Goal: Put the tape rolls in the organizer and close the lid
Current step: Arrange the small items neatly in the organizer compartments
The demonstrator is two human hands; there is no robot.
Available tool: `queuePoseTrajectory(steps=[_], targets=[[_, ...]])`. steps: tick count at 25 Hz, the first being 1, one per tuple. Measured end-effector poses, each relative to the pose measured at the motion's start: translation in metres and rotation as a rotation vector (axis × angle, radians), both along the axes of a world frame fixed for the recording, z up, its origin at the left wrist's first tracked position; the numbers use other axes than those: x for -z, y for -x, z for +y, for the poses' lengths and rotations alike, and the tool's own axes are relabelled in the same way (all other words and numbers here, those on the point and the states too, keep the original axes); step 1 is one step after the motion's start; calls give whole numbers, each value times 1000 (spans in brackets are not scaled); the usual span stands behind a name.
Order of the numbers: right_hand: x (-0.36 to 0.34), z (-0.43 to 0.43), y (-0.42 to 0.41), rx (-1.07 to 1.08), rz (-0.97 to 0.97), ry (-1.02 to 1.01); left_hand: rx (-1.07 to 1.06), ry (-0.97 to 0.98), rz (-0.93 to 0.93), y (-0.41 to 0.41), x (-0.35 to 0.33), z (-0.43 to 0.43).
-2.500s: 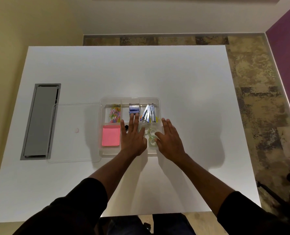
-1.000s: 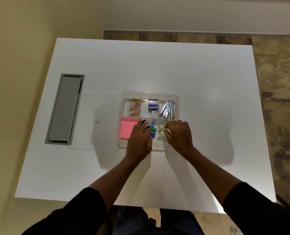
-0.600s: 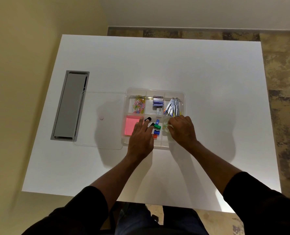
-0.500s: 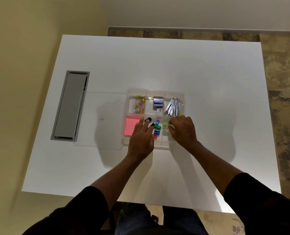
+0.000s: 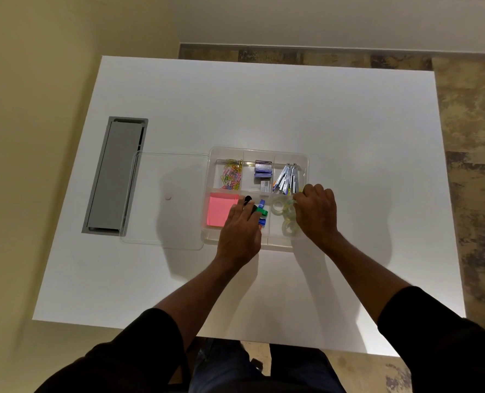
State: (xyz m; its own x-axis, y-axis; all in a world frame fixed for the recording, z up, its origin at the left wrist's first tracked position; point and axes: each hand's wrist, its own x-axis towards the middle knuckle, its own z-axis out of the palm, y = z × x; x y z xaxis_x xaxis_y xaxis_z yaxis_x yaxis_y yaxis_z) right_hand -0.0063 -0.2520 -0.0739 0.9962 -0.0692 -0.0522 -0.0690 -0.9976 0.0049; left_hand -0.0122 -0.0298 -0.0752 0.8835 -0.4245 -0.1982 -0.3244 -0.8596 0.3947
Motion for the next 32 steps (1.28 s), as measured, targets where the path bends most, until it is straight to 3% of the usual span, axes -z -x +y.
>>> queuePoseTrajectory(steps=[6,8,12,22,32], targets=[[-4,1,8,-103,-21,-127,45,-4,32,-2,1,-1],[-5,-3,10,-232,98,-152,42,1,21,-2,1,0],[-7,-3,7,-317,288,-80,31,2,12,-1,0,1],[-4,9,1,-411,280,32,17,5,40,5,-3,3],[-3,31,8,-128,277,-131,44,-15,93,5,-4,7]])
